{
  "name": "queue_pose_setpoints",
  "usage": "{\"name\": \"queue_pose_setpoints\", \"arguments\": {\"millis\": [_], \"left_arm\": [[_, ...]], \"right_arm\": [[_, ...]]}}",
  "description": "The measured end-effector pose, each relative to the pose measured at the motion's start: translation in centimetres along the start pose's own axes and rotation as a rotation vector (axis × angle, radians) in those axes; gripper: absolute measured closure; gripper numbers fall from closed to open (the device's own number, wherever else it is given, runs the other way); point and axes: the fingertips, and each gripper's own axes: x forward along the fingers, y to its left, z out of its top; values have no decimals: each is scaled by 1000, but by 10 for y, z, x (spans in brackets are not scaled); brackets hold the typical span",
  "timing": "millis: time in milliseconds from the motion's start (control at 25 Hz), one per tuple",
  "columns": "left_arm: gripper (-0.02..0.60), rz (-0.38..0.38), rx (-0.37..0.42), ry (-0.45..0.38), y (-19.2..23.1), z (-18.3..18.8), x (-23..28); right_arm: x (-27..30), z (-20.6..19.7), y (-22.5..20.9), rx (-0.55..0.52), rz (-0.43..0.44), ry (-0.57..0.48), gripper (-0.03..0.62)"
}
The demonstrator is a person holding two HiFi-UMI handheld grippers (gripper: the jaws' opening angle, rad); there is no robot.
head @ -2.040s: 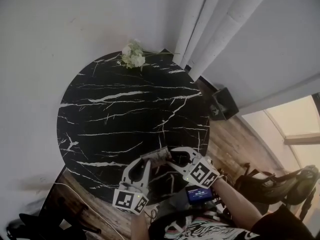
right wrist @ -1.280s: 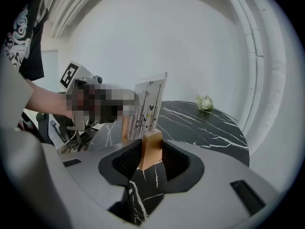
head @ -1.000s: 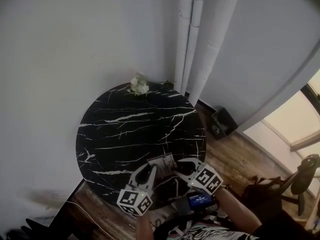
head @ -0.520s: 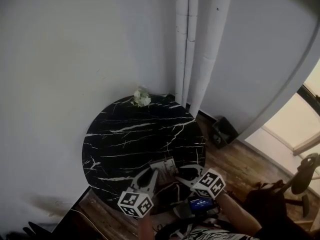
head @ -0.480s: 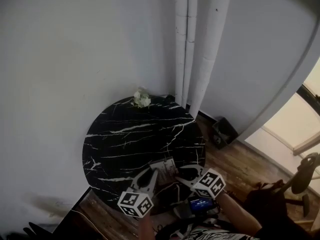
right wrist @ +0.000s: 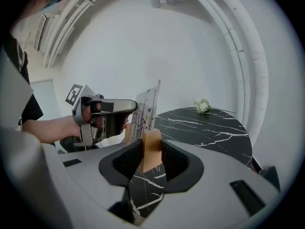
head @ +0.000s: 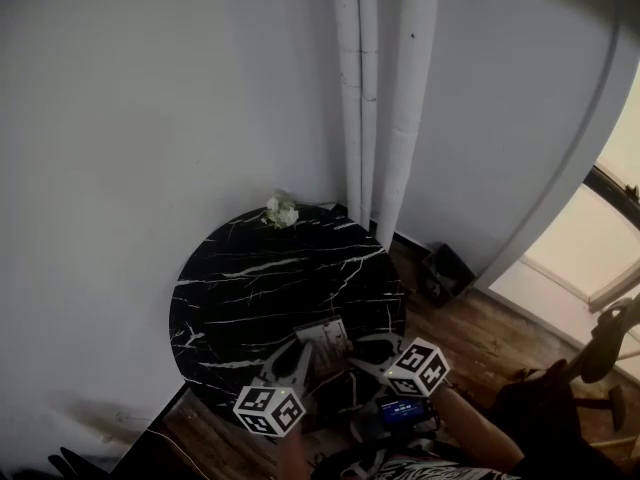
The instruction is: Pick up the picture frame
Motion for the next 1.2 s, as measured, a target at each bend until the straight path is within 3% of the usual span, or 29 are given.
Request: {"name": "queue_pose_setpoints", "arguments": {"millis": [600, 1200], "left_arm": [[514, 22, -6, -4, -17, -7, -20], [515, 4, -7, -11, -9, -7, -27]], "right_arm": [[-16, -9, 20, 28, 18, -14, 465], [-7, -8, 25, 23, -6, -20, 470]]}}
